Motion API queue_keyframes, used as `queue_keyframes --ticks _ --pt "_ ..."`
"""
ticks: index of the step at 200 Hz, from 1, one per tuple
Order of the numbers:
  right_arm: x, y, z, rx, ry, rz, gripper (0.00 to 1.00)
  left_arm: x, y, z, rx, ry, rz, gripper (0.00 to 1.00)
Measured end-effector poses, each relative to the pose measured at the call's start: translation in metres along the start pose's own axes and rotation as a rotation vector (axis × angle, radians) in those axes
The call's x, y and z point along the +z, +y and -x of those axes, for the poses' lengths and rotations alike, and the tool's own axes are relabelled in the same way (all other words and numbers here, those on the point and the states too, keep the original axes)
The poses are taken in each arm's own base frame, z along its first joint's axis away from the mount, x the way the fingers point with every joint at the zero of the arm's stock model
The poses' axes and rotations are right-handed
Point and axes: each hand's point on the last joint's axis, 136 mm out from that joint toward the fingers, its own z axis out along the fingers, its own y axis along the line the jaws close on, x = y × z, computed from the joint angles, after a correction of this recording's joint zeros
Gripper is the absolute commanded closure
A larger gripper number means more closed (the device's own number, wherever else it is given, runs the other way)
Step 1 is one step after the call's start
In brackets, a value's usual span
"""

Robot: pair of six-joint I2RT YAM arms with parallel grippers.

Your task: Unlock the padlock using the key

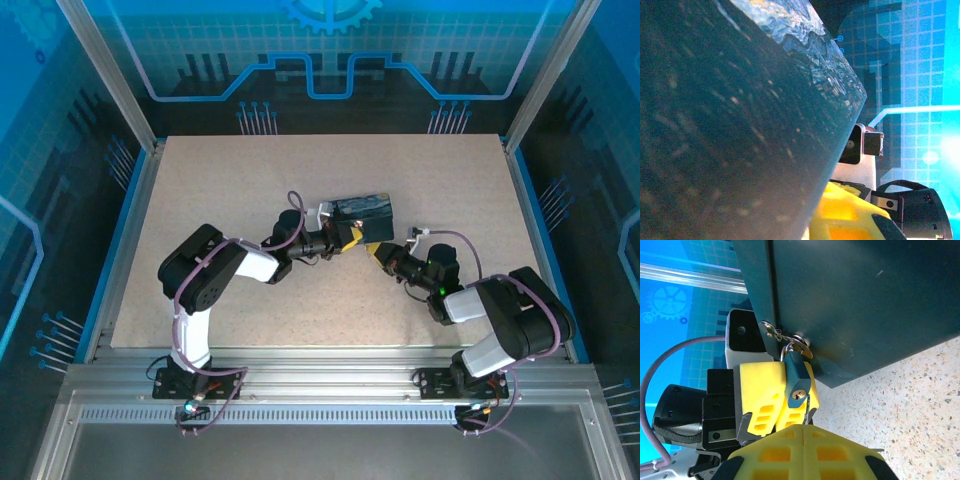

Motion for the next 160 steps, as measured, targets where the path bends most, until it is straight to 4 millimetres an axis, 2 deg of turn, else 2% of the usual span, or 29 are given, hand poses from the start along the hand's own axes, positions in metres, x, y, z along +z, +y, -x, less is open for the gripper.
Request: queue_keyframes --ticks 112,160 --pt "-0.0090 0.0096 -0.0003 -0.020 -0.021 0.019 1.00 0.0006 0.0023 -0.0002 -0.001 0.001 0.001 1.00" --pt "-0.0092 0.0051 0.0005 -0.014 -0.028 -0.001 1.00 0.0008 0.0031 -0.0003 -0.012 0.000 -0.001 1.00"
